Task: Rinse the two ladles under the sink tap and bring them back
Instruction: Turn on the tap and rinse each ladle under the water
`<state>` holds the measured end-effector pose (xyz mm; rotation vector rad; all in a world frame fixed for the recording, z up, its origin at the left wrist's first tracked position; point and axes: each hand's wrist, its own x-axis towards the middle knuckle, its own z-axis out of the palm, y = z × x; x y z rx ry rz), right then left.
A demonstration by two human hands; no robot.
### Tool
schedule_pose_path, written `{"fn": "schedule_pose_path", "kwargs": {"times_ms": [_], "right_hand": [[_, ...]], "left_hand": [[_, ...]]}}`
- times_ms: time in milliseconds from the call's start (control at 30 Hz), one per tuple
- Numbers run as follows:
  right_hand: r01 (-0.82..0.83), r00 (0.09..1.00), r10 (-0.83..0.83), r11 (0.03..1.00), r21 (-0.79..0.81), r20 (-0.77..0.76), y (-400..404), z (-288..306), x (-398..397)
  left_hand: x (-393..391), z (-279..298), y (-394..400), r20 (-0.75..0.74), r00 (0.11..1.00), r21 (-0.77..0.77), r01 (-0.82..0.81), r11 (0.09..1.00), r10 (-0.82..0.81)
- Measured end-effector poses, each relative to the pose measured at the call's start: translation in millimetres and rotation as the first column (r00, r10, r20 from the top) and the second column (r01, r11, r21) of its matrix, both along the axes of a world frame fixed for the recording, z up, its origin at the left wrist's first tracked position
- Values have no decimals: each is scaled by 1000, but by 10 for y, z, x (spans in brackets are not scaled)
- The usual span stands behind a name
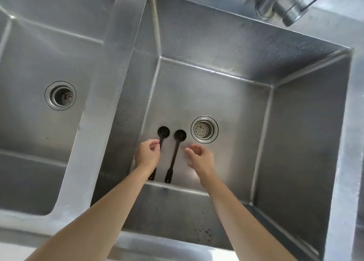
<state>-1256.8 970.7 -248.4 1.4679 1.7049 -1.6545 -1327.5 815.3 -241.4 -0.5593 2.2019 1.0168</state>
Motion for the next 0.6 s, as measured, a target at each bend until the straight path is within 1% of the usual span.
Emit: {"fn": "schedule_pose_path", "kwargs": {"times_ms": [133, 200, 267, 433, 533, 600], "right_hand": [[45, 996, -33, 988, 146, -82, 424, 573, -177], [84, 990, -57, 973, 214, -128, 668, 862, -332], [118, 980, -68, 954, 276, -185, 928, 1157, -503], [206, 913, -30, 895, 396, -406, 1569, 1787, -928], [233, 876, 4, 873, 429, -483, 1938, 2045, -1195], [219, 844, 48, 878, 426, -534, 2127, 2172, -1387]], "left_hand": [[-251, 624, 463, -26, 999, 207, 52, 977, -48], [-443, 972, 767, -71, 994, 297, 95, 950, -78], [-655, 1290, 1076, -142, 985, 352, 141, 925, -96], [-1236, 1980, 1759, -400, 903, 363, 311, 879, -154], [-1591, 2245, 2103, -503, 848, 356, 381, 853, -169], [-1833, 2340, 2296, -554, 805, 330, 448, 831, -214]]}}
